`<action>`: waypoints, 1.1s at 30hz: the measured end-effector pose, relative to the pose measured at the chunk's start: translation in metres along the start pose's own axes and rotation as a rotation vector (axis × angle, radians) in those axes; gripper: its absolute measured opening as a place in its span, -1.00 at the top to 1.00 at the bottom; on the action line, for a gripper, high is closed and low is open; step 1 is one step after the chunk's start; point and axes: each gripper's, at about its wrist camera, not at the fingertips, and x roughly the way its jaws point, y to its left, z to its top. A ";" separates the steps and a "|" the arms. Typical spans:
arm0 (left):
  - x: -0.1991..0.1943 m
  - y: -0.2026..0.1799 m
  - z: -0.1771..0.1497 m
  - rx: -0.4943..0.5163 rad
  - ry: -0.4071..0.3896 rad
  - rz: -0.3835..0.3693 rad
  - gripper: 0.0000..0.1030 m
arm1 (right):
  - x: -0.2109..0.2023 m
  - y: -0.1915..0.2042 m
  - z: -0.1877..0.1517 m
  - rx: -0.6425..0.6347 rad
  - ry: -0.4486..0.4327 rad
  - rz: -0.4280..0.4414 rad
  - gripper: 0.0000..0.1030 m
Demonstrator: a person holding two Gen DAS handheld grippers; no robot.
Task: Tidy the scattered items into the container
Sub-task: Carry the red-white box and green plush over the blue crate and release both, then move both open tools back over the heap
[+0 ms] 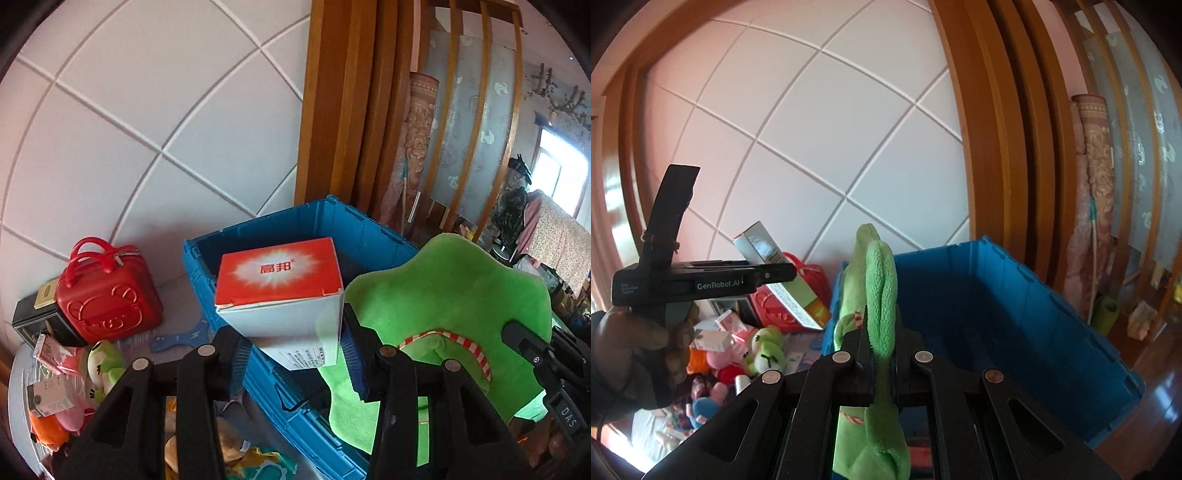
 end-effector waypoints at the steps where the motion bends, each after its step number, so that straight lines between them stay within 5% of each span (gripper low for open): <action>1: 0.005 -0.004 0.003 0.006 0.003 -0.007 0.15 | 0.000 -0.005 0.001 0.006 -0.003 -0.007 0.90; 25: 0.069 -0.043 0.033 0.070 0.083 -0.036 0.04 | 0.013 -0.067 0.007 0.065 0.014 -0.092 0.84; 27: 0.072 -0.045 0.034 0.074 0.103 -0.040 -0.38 | 0.017 -0.067 0.008 0.058 0.026 -0.106 0.15; 28: 0.070 -0.045 0.034 0.070 0.091 -0.046 -0.53 | 0.016 -0.066 0.007 0.059 0.014 -0.112 -0.87; 33: 0.066 -0.048 0.031 0.087 0.079 -0.041 -0.54 | 0.018 -0.065 0.005 0.058 -0.003 -0.097 -0.97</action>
